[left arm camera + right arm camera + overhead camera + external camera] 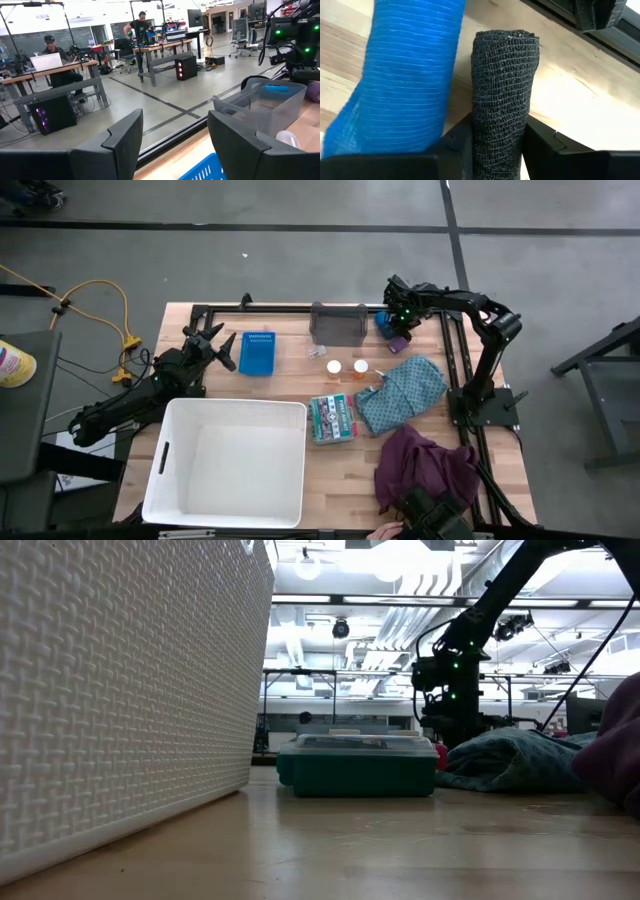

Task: Pick & place medical supplies in basket/bin
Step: Put the black bandage into the black bin

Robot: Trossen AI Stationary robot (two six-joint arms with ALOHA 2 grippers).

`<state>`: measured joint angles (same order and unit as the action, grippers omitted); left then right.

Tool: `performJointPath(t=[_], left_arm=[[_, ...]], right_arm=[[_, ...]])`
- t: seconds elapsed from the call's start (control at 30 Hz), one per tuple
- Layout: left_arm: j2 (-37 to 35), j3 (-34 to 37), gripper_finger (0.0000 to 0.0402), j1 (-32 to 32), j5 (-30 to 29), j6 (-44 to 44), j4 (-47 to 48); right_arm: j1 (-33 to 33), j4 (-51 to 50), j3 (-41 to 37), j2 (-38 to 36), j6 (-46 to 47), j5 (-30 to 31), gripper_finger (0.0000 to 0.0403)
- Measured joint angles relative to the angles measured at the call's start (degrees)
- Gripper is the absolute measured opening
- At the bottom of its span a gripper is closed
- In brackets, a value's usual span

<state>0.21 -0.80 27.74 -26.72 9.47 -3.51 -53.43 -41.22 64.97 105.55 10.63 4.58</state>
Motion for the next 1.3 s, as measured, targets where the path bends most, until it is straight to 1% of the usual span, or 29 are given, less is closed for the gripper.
performJointPath(t=[0.17,0.27,0.37,0.6,0.73,1.03,1.1,1.23,1.3], left_arm=[[0.0,0.0,0.0216,0.0,0.0,0.0,0.0],[0.0,0.0,0.0216,0.0,0.0,0.0,0.0],[0.0,0.0,0.0216,0.0,0.0,0.0,0.0],[0.0,0.0,0.0216,0.0,0.0,0.0,0.0],[0.0,0.0,0.0216,0.0,0.0,0.0,0.0],[0.0,0.0,0.0216,0.0,-0.2,0.0,0.0],[0.0,0.0,0.0216,0.0,-0.2,0.0,0.0],[0.0,0.0,0.0216,0.0,-0.2,0.0,0.0],[0.0,0.0,0.0216,0.0,-0.2,0.0,0.0]], right_arm=[[0.0,-0.2,0.0,-0.4,-0.3,0.5,0.0118],[0.0,-0.4,0.0,-2.7,-0.7,1.7,0.0116],[-0.1,-0.3,0.0,-6.6,-1.2,2.8,0.0113],[-0.3,-0.1,0.0,-18.8,-1.9,3.0,0.0114],[0.5,-1.0,0.1,-23.3,-2.9,3.0,0.0113],[2.5,-1.4,0.1,-24.5,-3.0,2.6,0.0115],[3.7,-0.4,0.1,-24.5,-3.0,2.4,0.0115],[6.2,3.0,0.1,-24.2,-3.0,-0.3,0.0116],[8.2,5.4,0.1,-23.7,-3.0,-0.3,0.0116]])
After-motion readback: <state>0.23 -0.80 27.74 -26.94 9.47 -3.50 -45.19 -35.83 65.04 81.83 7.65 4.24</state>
